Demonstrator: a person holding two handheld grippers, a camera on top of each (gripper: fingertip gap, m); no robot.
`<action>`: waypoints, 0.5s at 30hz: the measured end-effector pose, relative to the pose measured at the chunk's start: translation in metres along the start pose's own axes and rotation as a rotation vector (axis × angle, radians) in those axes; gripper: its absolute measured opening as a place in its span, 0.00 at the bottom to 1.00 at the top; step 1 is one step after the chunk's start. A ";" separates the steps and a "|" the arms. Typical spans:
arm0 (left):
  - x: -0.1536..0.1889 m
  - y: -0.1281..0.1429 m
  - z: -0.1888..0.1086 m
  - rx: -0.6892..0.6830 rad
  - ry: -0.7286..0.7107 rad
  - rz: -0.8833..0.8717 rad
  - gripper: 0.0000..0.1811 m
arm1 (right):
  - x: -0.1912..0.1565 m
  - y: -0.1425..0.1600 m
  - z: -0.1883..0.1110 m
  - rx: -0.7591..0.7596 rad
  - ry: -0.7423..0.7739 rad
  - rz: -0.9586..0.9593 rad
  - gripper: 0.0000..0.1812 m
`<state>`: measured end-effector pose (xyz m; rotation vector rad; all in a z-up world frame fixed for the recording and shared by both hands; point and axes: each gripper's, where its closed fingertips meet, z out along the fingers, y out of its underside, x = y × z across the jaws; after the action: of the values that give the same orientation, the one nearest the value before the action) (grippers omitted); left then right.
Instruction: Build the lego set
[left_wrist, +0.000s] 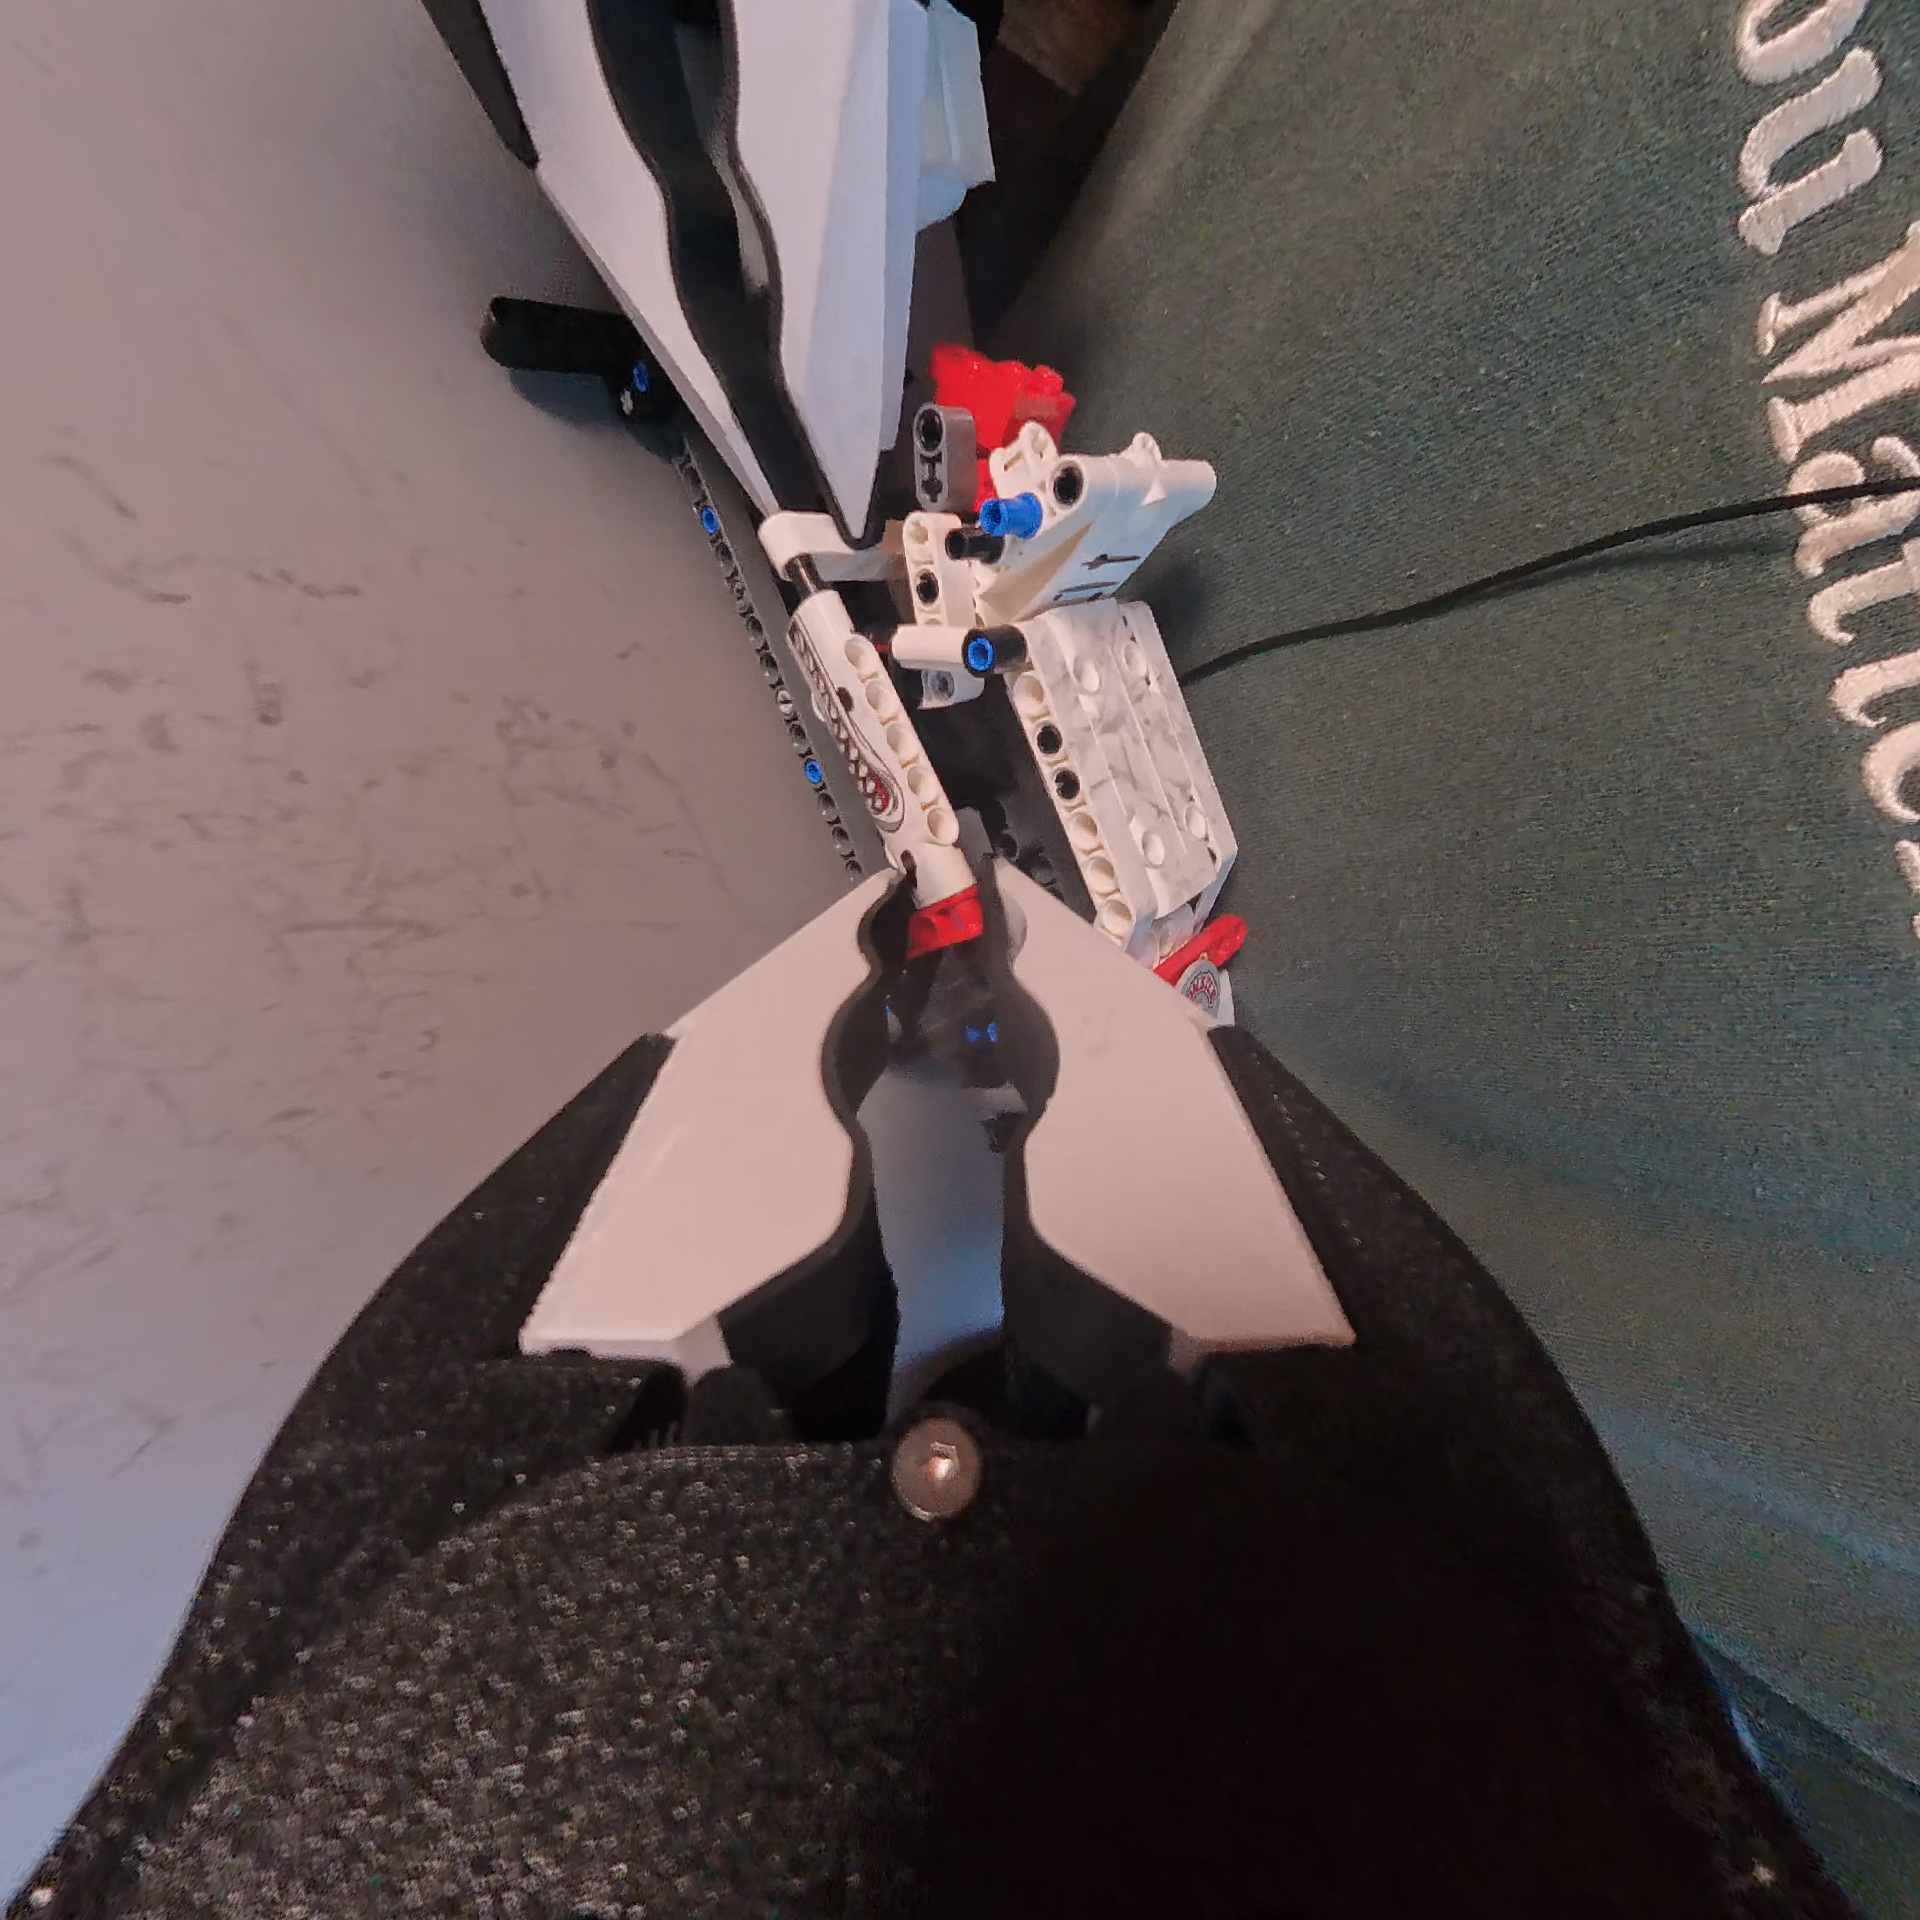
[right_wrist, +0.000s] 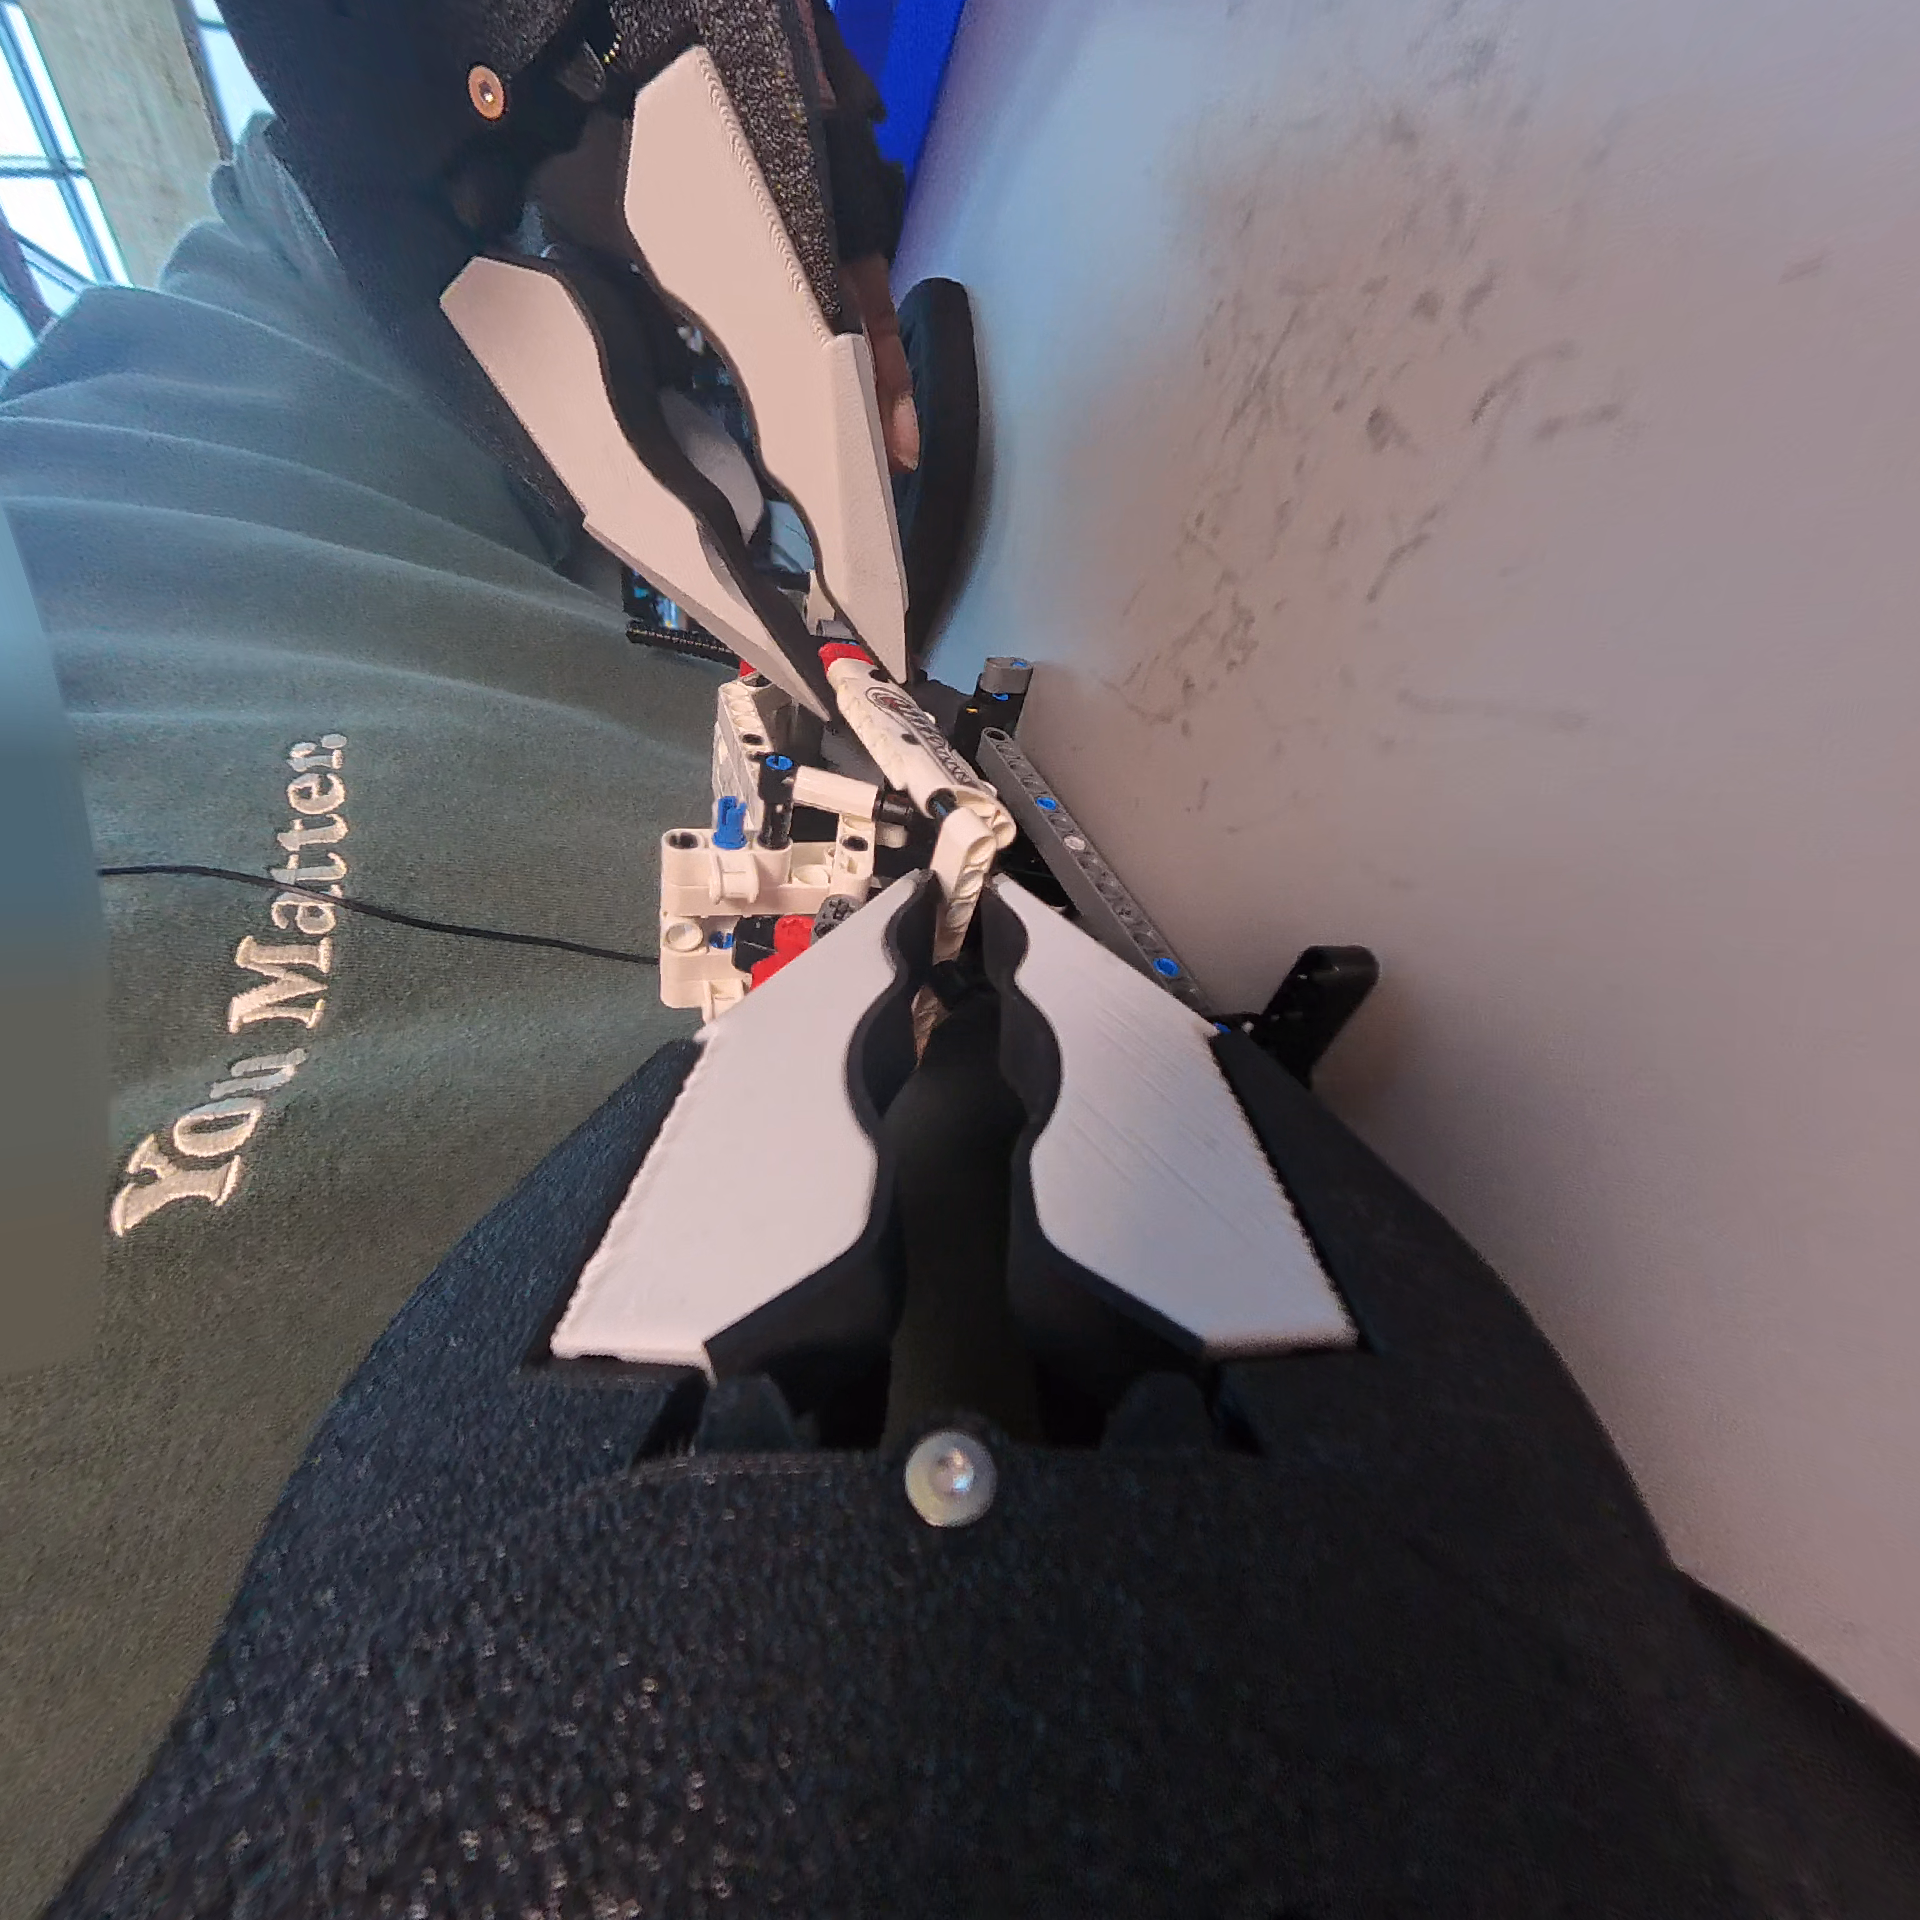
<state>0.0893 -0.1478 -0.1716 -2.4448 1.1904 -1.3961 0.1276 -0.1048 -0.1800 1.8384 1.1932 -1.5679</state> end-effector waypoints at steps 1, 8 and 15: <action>0.000 0.000 0.000 0.001 0.000 -0.005 0.07 | 0.000 -0.001 0.000 0.003 0.016 -0.021 0.04; 0.002 0.000 -0.002 0.000 0.031 -0.009 0.07 | 0.003 -0.003 0.000 -0.010 0.074 -0.030 0.03; 0.004 0.006 0.001 -0.019 0.033 0.001 0.07 | 0.001 -0.003 0.003 0.004 0.006 0.031 0.03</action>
<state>0.0877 -0.1543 -0.1718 -2.4429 1.2172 -1.4372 0.1235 -0.1057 -0.1812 1.8563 1.1592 -1.5499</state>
